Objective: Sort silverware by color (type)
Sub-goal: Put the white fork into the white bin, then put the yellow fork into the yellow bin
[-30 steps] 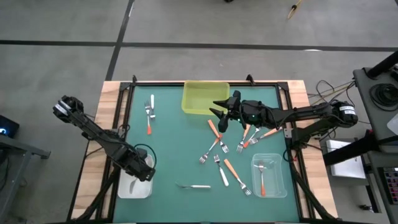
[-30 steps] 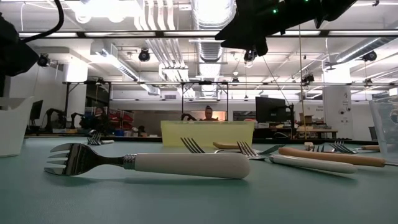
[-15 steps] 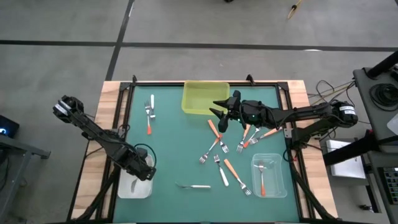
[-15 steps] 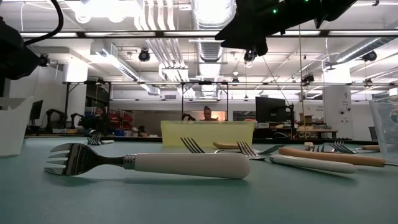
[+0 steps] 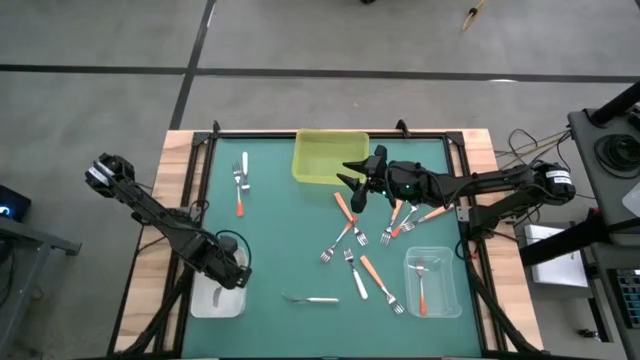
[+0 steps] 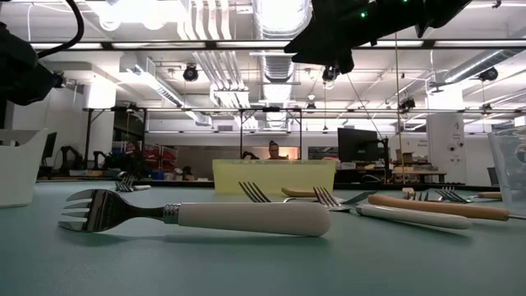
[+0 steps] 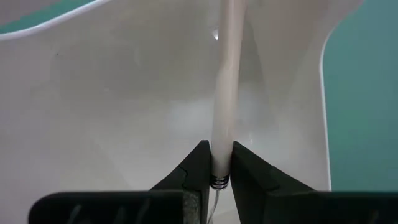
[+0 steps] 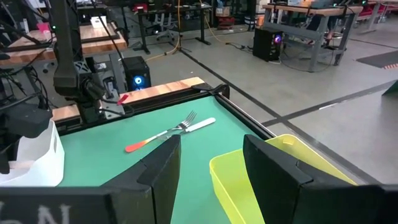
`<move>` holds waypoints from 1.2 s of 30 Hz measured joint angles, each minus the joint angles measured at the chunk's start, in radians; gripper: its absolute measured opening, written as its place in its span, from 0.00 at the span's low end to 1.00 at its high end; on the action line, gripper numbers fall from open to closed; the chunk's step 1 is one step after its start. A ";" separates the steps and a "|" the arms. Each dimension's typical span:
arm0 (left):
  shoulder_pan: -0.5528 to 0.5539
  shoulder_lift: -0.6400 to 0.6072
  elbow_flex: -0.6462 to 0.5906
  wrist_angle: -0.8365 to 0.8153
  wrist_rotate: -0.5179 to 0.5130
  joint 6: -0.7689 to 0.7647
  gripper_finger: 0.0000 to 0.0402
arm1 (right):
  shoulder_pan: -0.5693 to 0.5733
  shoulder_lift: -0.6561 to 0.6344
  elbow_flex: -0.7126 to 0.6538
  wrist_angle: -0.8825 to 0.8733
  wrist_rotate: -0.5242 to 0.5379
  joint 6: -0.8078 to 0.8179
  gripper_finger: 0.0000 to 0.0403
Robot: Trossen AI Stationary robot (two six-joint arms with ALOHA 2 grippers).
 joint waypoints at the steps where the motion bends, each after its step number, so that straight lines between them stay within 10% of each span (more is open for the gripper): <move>1: 0.000 0.000 0.000 0.000 0.000 0.000 0.09 | 0.000 0.000 0.000 0.000 0.000 0.000 0.41; 16: 0.000 0.000 0.004 -0.001 0.027 0.024 0.19 | 0.000 0.000 0.000 0.000 0.000 0.000 0.41; 36: 0.054 -0.149 0.140 -0.089 -0.154 0.525 0.19 | 0.000 0.000 0.000 -0.017 -0.004 0.039 0.40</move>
